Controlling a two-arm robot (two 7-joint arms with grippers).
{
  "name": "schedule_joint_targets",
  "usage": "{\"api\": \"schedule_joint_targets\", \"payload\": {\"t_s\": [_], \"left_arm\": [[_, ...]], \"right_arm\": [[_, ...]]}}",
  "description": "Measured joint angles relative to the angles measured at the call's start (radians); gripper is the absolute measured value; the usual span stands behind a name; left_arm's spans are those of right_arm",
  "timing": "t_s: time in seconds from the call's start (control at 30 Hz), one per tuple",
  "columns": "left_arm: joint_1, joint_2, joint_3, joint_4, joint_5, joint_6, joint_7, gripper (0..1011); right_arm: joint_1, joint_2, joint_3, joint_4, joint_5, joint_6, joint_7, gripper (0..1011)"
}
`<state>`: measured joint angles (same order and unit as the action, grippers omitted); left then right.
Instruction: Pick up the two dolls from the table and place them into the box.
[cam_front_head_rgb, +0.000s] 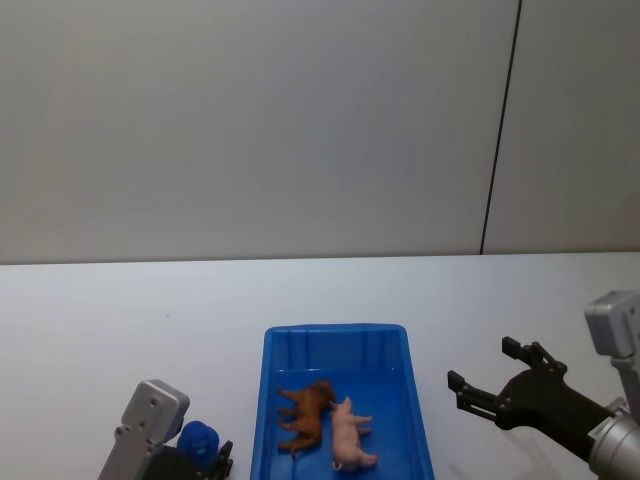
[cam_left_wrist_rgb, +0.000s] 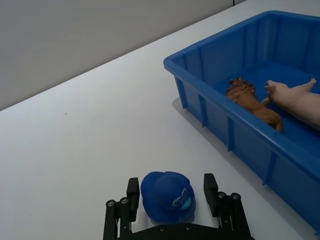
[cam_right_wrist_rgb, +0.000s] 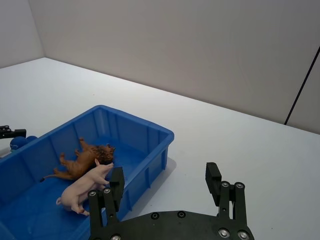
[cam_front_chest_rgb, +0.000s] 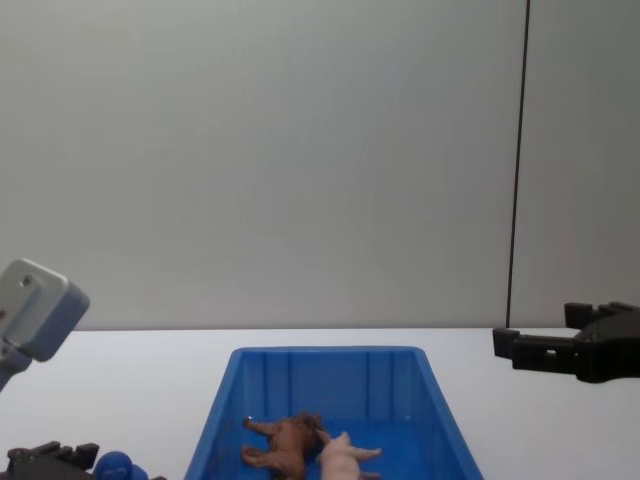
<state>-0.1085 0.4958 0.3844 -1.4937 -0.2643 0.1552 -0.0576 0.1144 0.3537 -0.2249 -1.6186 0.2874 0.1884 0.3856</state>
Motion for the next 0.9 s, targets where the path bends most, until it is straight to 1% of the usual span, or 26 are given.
{"api": "schedule_joint_targets", "payload": {"t_s": [0.1, 0.17, 0.2, 0.27, 0.37, 0.53, 0.67, 0.9], "left_arm": [[-0.011, -0.008, -0.001, 0.017, 0.005, 0.001, -0.012, 765], [-0.018, -0.013, -0.001, 0.028, 0.009, 0.002, -0.019, 688], [-0.02, -0.015, -0.002, 0.032, 0.011, 0.002, -0.023, 670], [-0.026, -0.018, -0.002, 0.038, 0.015, 0.003, -0.029, 587], [-0.032, -0.021, -0.005, 0.043, 0.022, 0.005, -0.036, 544], [-0.04, -0.021, -0.01, 0.039, 0.038, 0.008, -0.041, 504], [-0.049, -0.019, -0.017, 0.017, 0.059, 0.008, -0.043, 445], [-0.07, -0.02, -0.025, -0.026, 0.103, 0.004, -0.054, 393]], "right_arm": [[0.0, 0.0, 0.0, 0.0, 0.0, 0.0, 0.0, 1001], [0.0, 0.0, 0.0, 0.0, 0.0, 0.0, 0.0, 1001], [0.0, 0.0, 0.0, 0.0, 0.0, 0.0, 0.0, 1001], [0.0, 0.0, 0.0, 0.0, 0.0, 0.0, 0.0, 1001], [0.0, 0.0, 0.0, 0.0, 0.0, 0.0, 0.0, 1001], [0.0, 0.0, 0.0, 0.0, 0.0, 0.0, 0.0, 1001], [0.0, 0.0, 0.0, 0.0, 0.0, 0.0, 0.0, 1001], [0.0, 0.0, 0.0, 0.0, 0.0, 0.0, 0.0, 1001]]}}
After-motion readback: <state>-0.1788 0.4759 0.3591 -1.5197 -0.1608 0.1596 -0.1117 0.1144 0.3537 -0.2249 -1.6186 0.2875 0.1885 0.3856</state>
